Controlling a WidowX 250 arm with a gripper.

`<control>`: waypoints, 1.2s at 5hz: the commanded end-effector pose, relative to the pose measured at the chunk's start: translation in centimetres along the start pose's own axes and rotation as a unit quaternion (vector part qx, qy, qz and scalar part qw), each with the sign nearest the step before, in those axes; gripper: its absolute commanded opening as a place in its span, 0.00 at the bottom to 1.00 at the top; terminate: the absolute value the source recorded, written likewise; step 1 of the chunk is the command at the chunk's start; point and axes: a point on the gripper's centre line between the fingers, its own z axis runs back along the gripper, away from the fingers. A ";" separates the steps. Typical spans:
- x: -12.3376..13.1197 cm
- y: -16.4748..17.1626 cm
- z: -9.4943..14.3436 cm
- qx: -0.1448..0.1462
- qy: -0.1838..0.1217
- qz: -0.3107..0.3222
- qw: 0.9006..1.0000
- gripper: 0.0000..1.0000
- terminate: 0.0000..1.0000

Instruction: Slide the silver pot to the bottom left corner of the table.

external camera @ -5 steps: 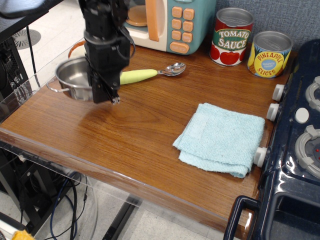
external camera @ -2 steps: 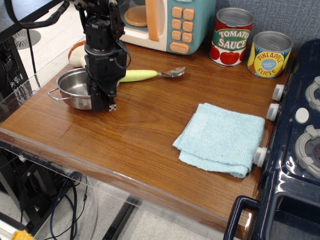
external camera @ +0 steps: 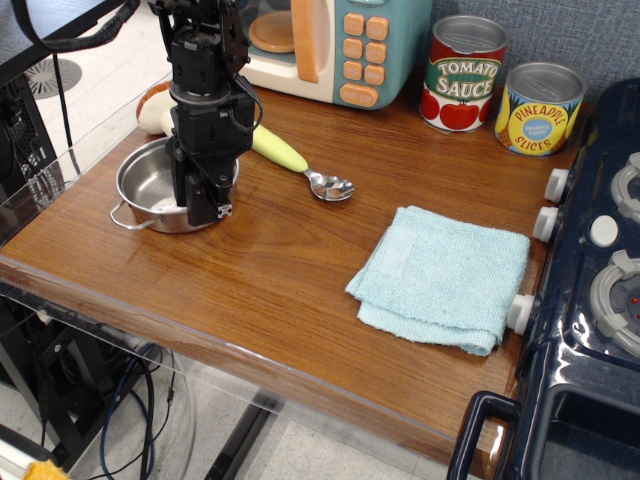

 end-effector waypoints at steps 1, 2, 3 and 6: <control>0.4 -1.0 1.8 0.016 -0.004 -0.016 1.000 1.00 0.00; 1.1 -0.9 2.8 0.028 -0.010 -0.048 0.998 1.00 0.00; 2.2 -0.7 5.8 0.066 -0.014 -0.091 0.994 1.00 0.00; 2.3 -0.7 8.7 0.101 -0.020 -0.096 0.990 1.00 0.00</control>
